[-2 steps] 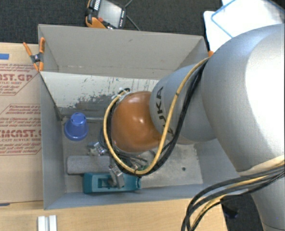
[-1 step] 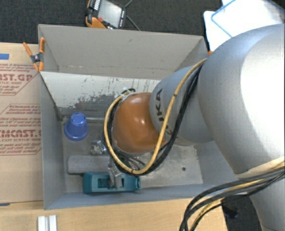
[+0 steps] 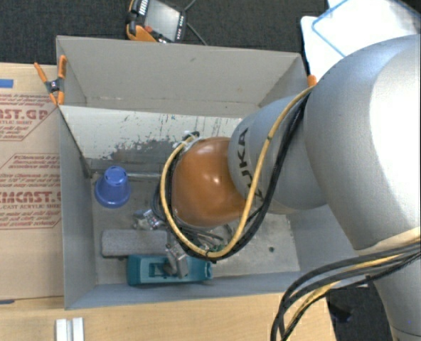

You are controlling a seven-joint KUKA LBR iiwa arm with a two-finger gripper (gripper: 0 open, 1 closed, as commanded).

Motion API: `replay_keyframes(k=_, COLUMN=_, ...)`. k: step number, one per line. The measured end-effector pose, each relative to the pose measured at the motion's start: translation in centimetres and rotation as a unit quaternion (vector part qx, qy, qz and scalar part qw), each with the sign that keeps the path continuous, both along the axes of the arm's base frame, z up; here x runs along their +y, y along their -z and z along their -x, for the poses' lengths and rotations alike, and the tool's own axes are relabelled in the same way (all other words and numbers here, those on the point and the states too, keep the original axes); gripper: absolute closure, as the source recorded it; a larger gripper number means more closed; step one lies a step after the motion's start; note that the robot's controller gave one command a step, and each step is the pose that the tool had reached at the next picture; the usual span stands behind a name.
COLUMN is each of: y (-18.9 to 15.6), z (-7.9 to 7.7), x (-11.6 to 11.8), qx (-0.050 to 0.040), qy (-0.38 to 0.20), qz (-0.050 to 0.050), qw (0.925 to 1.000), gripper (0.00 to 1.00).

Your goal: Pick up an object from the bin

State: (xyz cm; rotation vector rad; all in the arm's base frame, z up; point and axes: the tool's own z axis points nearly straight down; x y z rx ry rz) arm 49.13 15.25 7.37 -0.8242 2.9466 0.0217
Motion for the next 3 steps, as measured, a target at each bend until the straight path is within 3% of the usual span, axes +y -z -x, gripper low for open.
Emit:
replay_keyframes(k=1, y=-0.02, z=-0.39, x=0.14, qx=0.0093, qy=0.074, qz=0.001, qw=0.9972, gripper=1.00)
replay_keyframes(k=3, y=-0.10, z=-0.63, x=-0.23, qx=0.0132, qy=0.082, qz=0.000, qw=0.9966, gripper=1.00)
